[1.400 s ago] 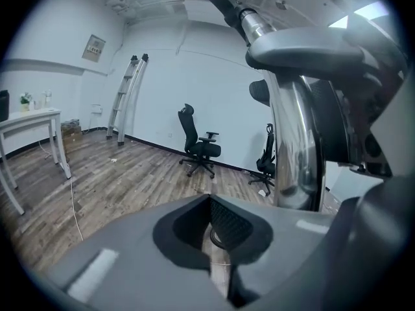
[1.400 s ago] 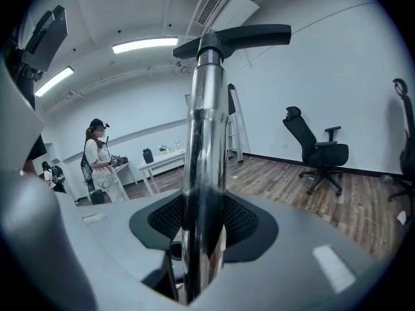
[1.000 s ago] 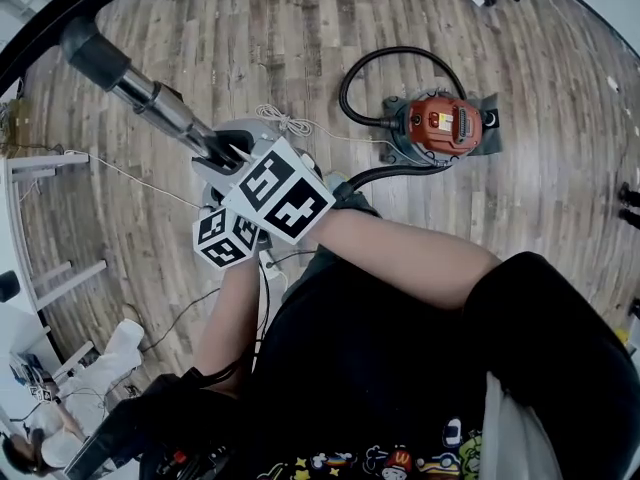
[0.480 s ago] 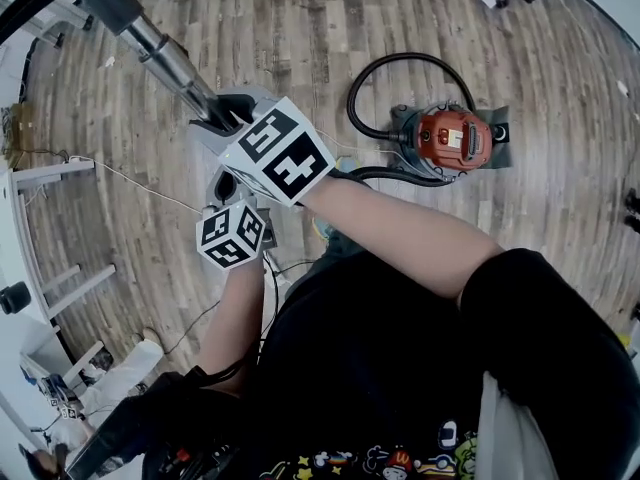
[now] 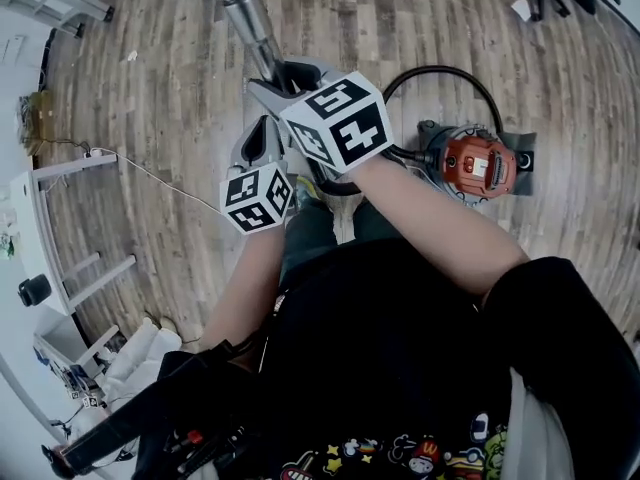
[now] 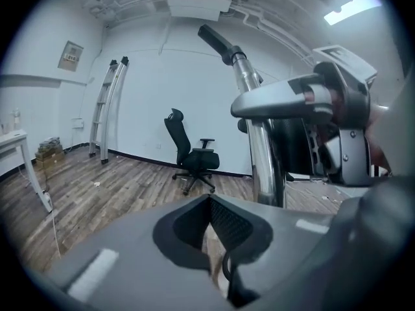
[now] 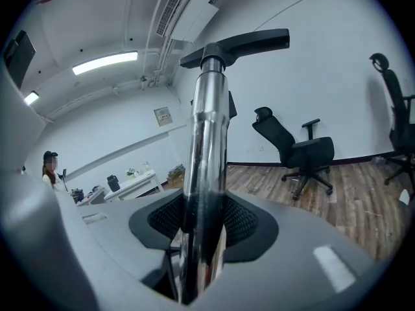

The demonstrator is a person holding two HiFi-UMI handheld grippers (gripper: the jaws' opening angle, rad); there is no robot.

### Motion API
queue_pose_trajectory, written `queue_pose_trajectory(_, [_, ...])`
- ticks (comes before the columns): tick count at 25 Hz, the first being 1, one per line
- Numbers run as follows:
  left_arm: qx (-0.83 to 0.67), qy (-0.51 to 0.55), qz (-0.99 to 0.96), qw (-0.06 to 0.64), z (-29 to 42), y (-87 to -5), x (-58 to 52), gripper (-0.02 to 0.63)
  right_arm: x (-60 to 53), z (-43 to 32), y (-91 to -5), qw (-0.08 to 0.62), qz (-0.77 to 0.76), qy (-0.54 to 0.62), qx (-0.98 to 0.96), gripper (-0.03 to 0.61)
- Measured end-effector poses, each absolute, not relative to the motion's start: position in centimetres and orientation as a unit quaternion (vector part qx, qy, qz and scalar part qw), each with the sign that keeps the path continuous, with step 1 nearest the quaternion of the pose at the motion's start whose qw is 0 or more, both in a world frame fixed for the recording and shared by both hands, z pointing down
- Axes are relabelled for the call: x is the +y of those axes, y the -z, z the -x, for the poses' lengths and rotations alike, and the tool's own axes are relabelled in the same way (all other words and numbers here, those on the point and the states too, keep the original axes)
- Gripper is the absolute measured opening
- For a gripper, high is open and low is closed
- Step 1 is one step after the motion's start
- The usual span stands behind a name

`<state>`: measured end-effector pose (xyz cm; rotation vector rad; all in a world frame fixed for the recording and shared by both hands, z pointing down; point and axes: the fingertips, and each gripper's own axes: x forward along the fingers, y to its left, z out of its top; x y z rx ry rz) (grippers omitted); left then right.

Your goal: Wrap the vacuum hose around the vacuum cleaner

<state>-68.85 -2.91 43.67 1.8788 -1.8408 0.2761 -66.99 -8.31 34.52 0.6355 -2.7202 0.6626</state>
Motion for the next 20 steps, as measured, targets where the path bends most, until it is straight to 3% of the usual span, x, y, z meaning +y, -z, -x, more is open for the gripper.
queue_pose_trajectory(11, [-0.544, -0.122, -0.793, 0.246, 76.9, -43.9, -16.8, 0.000, -18.9, 71.9, -39.9, 0.186, -0.380, -0.243, -0.873, 0.183])
queue_pose_trajectory(20, [-0.440, -0.129, -0.857, 0.237, 78.3, -43.0, -24.9, 0.000, -25.0, 72.7, -40.4, 0.194, -0.486, -0.240, -0.818, 0.183])
